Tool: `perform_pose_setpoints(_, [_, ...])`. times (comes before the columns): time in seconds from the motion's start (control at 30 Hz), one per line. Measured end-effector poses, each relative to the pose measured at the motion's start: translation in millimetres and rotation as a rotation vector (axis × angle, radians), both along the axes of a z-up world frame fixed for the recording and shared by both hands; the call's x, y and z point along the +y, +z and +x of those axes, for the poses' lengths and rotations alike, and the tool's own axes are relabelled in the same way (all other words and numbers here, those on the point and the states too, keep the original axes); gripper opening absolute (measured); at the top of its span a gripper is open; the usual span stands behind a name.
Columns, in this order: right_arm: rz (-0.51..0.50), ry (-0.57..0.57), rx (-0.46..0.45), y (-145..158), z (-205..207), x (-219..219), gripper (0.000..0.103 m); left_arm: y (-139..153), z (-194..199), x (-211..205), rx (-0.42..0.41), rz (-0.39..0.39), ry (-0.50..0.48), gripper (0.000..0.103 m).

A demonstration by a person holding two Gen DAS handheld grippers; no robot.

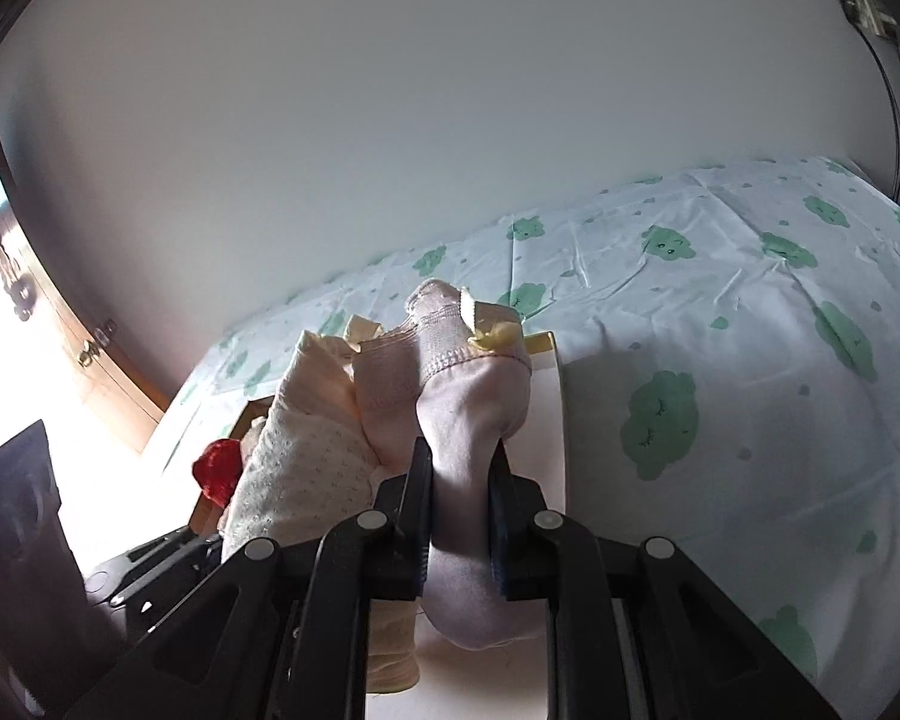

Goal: Take underwear out of drawer
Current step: 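Lower both garments into the box and open both tools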

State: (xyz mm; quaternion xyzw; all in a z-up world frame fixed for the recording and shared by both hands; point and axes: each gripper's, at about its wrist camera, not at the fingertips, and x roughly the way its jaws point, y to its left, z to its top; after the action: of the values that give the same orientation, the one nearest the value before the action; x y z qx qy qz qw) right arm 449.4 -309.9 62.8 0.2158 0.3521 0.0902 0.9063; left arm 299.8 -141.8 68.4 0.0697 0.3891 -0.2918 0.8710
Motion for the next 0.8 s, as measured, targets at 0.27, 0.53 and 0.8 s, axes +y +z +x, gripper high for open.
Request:
perform_pose_setpoints(0.27, [-0.006, 0.039, 0.091, -20.6, 20.5, 2.7, 0.018, -12.8, 3.6, -1.2, 0.011, -0.017, 0.005, 0.060])
perform_pose_setpoints(0.53, [0.010, 0.048, 0.153, -51.3, 28.1, 10.5, 0.017, -28.9, -1.7, -13.9, -0.046, 0.046, 0.021, 0.090])
perform_pose_setpoints(0.8, [0.057, 0.041, 0.117, -51.2, 22.7, 5.3, 0.021, -16.3, -3.4, 11.0, -0.018, -0.078, 0.066, 0.093])
